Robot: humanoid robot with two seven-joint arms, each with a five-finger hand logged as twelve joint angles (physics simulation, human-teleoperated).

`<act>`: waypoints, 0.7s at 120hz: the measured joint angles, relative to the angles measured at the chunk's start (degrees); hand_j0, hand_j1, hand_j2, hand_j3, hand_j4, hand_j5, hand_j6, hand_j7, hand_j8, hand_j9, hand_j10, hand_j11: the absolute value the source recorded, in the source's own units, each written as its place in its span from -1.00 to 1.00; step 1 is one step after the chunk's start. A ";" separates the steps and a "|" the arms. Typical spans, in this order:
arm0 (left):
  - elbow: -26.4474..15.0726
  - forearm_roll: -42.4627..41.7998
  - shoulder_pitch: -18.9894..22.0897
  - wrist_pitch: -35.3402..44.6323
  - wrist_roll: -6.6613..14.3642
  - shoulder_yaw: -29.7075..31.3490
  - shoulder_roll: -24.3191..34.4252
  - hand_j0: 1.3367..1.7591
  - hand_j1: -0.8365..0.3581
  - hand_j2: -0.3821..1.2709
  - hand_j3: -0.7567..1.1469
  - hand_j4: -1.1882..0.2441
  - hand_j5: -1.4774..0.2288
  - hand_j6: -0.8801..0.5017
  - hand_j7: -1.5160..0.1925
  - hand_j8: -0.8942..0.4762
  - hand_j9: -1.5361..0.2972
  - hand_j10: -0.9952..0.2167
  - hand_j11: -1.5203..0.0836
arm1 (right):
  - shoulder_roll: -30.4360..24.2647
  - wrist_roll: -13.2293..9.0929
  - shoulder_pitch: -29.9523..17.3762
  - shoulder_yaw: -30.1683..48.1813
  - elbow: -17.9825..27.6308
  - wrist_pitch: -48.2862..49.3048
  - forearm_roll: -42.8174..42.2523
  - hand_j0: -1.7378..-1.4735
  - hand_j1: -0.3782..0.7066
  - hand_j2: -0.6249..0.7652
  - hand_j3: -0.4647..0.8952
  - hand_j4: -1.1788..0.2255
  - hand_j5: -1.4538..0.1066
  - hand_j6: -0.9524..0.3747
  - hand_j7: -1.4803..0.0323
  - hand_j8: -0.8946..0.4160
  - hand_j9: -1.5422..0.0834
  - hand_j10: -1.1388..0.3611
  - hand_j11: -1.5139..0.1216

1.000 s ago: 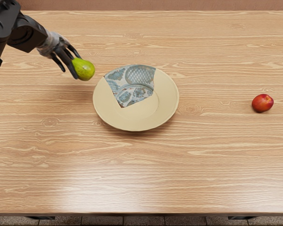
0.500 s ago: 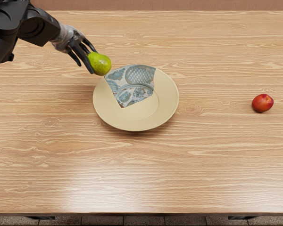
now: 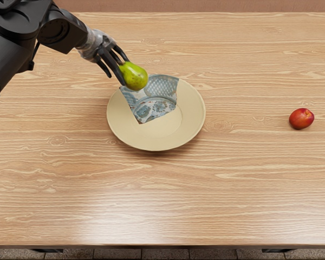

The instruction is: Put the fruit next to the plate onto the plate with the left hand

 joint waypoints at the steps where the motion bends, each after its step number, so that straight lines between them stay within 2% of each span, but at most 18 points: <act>1: 0.00 0.00 0.00 0.00 0.02 -0.08 0.00 0.50 -0.14 0.19 -0.20 -0.29 -0.62 -0.63 -0.58 -0.95 -0.59 -0.78 -0.55 | 0.00 0.00 0.00 0.00 0.00 0.01 0.00 -0.40 -0.95 -0.10 -0.32 0.68 0.86 0.43 0.96 0.36 0.90 0.52 0.85; 4: 0.00 -0.01 -0.01 0.01 0.15 -0.32 0.00 0.50 -0.11 0.14 -0.20 -0.30 -0.62 -0.63 -0.58 -0.95 -0.59 -0.78 -0.55 | 0.00 0.00 0.02 0.00 0.01 0.03 0.00 -0.40 -0.95 -0.10 -0.32 0.68 0.86 0.43 0.96 0.36 0.90 0.52 0.85; 22: 0.00 0.01 -0.25 -0.02 1.18 -2.11 0.00 0.51 -0.14 0.20 -0.20 -0.29 -0.62 -0.63 -0.58 -0.96 -0.58 -0.78 -0.55 | 0.00 0.00 0.14 0.04 0.02 0.08 0.01 -0.40 -0.95 -0.10 -0.32 0.68 0.86 0.43 0.96 0.36 0.90 0.52 0.85; 39: 0.00 -0.03 -0.57 0.01 1.43 -3.03 0.00 0.50 -0.08 0.12 -0.20 -0.32 -0.61 -0.65 -0.58 -0.96 -0.59 -0.78 -0.55 | 0.00 0.00 0.17 0.05 0.02 0.09 0.01 -0.40 -0.95 -0.10 -0.32 0.68 0.86 0.43 0.96 0.36 0.90 0.52 0.85; 56: 0.00 -0.05 -0.87 0.00 1.49 -3.91 0.00 0.51 -0.14 0.20 -0.20 -0.32 -0.62 -0.64 -0.57 -0.96 -0.58 -0.78 -0.55 | 0.00 0.00 0.17 0.06 0.02 0.10 0.00 -0.40 -0.95 -0.10 -0.32 0.68 0.86 0.43 0.96 0.36 0.90 0.52 0.85; 77: -0.63 -0.62 -0.75 0.01 1.52 -4.43 0.00 0.50 -0.05 0.05 -0.20 -0.33 -0.63 -0.66 -0.58 -0.95 -0.59 -0.78 -0.55 | 0.00 0.00 0.18 0.00 0.00 0.10 0.00 -0.40 -0.95 -0.10 -0.32 0.68 0.86 0.43 0.96 0.36 0.90 0.52 0.85; 84: -1.35 -1.87 -0.60 0.02 1.52 -4.49 0.00 0.50 -0.06 0.09 -0.20 -0.34 -0.62 -0.67 -0.58 -0.95 -0.59 -0.78 -0.55 | 0.00 0.00 0.18 0.00 0.00 0.10 0.00 -0.40 -0.95 -0.10 -0.32 0.68 0.86 0.43 0.96 0.36 0.90 0.52 0.85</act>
